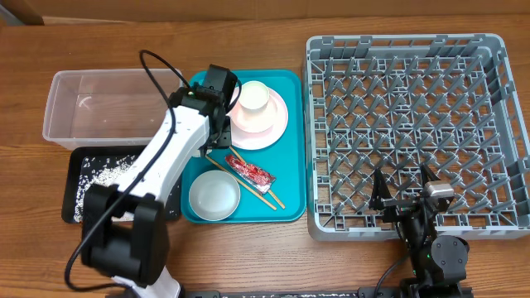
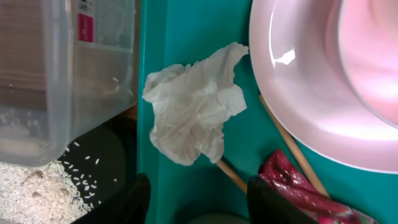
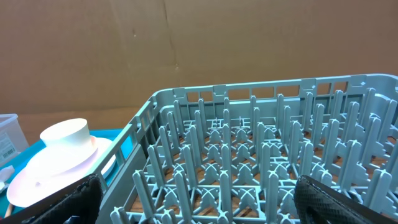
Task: Sort waste into correct bins and load items into the dishwasher
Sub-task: 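Move the left gripper to the crumpled tissue and grasp it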
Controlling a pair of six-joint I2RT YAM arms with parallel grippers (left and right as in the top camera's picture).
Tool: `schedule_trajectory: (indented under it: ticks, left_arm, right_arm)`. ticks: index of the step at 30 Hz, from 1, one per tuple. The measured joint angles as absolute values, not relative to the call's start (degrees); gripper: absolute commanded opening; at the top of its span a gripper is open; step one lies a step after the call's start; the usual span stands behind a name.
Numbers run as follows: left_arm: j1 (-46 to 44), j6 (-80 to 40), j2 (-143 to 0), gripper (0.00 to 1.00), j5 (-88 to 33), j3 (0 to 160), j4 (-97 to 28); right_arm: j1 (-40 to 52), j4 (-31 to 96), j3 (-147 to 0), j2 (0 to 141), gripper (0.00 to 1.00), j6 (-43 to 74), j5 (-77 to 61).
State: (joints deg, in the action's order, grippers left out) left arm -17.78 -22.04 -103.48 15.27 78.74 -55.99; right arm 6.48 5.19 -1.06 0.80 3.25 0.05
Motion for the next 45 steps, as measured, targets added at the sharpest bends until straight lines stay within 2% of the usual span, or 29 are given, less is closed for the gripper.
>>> schedule_trajectory:
  ticks: [8,19,24,45]
  left_arm:
    - [-17.8,-20.7,-109.0,0.52,16.4,78.7,-55.0]
    - [-17.8,-20.3,-109.7,0.57,18.5,78.7,-52.4]
    - [-17.8,-20.2,-109.7,0.66,18.9,78.7,-52.0]
    - [-17.8,-19.5,-112.3,0.6,19.1,78.1,-51.9]
  right_arm:
    - [6.5,5.2,-1.1,0.8,1.0,3.2,0.1]
    - [6.5,5.1,-1.1,0.8,1.0,3.2,0.0]
    - [6.5,5.2,-1.1,0.8,1.0,3.2,0.1]
    - [6.5,5.1,-1.1,0.8,1.0,3.2,0.0]
